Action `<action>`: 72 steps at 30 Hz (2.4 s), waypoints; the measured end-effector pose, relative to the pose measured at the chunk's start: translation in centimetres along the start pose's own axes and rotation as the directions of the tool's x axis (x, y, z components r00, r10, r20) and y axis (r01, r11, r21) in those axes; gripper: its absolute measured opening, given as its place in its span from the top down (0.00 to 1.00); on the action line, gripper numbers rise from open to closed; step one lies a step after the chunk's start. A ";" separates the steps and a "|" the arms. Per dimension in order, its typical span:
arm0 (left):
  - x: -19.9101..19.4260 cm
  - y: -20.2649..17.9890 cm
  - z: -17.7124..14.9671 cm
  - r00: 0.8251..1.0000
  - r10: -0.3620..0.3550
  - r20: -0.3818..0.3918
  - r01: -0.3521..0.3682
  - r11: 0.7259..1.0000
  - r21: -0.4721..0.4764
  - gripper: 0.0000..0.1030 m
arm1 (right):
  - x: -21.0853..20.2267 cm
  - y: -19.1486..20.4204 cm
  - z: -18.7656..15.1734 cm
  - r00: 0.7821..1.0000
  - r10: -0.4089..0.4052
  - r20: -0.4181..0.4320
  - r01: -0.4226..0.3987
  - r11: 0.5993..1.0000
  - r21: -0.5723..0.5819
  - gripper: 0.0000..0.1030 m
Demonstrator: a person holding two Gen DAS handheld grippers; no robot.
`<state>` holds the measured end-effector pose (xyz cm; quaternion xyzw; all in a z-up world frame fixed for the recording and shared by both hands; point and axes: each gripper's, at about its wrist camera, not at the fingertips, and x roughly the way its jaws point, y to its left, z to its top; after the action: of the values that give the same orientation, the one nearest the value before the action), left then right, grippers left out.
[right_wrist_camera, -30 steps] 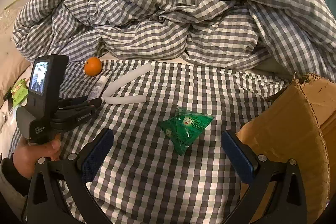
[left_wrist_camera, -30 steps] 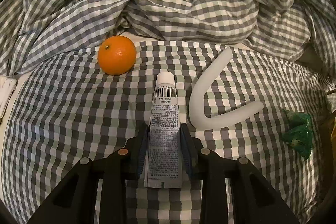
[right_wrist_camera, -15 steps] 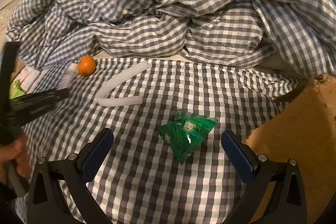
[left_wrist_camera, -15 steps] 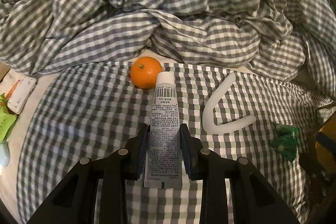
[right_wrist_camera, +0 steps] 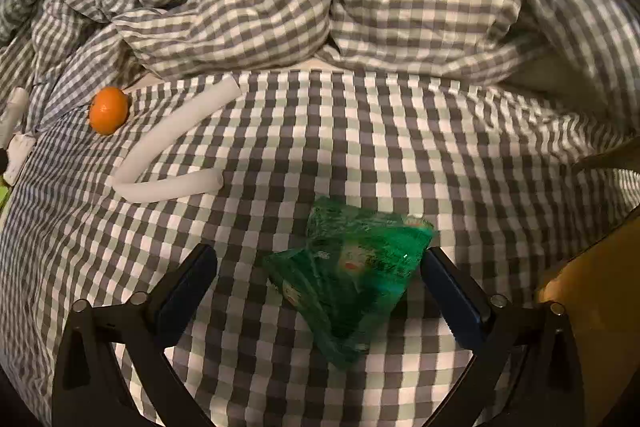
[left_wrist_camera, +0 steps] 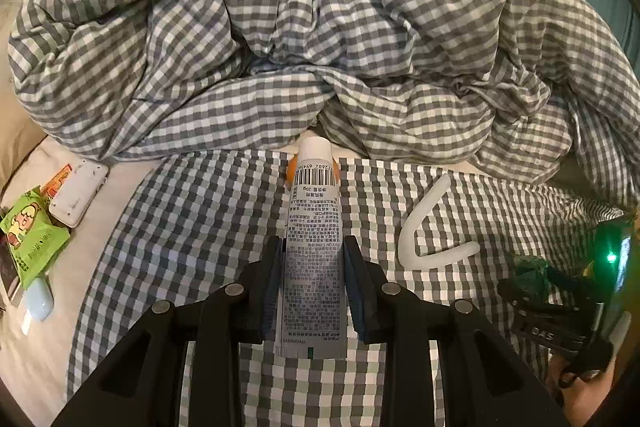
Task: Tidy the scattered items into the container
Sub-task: 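Grasp the green packet with the right gripper while the left holds the tube, then carry the tube and green packet over the box and release both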
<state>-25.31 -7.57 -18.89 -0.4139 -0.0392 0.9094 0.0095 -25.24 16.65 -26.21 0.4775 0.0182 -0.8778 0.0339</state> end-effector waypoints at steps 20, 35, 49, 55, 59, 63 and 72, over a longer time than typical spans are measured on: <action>-5.0 -1.3 0.6 0.998 0.011 0.055 -0.011 1.000 0.010 0.71 | -6.0 2.2 -0.9 0.985 0.171 0.033 -0.169 0.984 -0.054 0.64; -14.5 -4.7 0.7 0.986 -0.008 0.167 0.001 0.999 0.041 0.71 | -20.5 1.3 -1.3 0.943 0.213 0.254 -0.195 0.976 -0.094 0.64; -25.1 -7.1 -1.0 0.956 -0.033 0.290 0.017 0.998 0.058 0.71 | -33.7 -0.7 -3.6 0.880 0.180 0.440 -0.144 0.983 -0.115 0.64; -28.7 -8.0 -2.1 0.943 -0.042 0.330 0.025 0.998 0.057 0.71 | -38.4 -1.8 -5.5 0.845 0.161 0.509 -0.123 0.986 -0.109 0.64; -30.5 -8.7 -2.9 0.934 -0.050 0.353 0.031 0.998 0.059 0.71 | -41.2 -2.9 -6.6 0.822 0.146 0.551 -0.109 0.989 -0.100 0.64; -31.7 -9.6 -3.5 0.929 -0.062 0.365 0.040 0.997 0.067 0.71 | -42.8 -3.9 -7.4 0.807 0.137 0.575 -0.102 0.991 -0.092 0.64; -33.7 -12.5 -4.0 0.916 -0.110 0.386 0.072 0.991 0.111 0.71 | -44.2 -6.3 -8.6 0.795 0.111 0.596 -0.093 0.994 -0.061 0.64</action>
<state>-0.36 3.51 4.87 -0.2210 -0.0163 0.9731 0.0634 5.44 25.31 6.21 0.1760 -0.0069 -0.9800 0.0920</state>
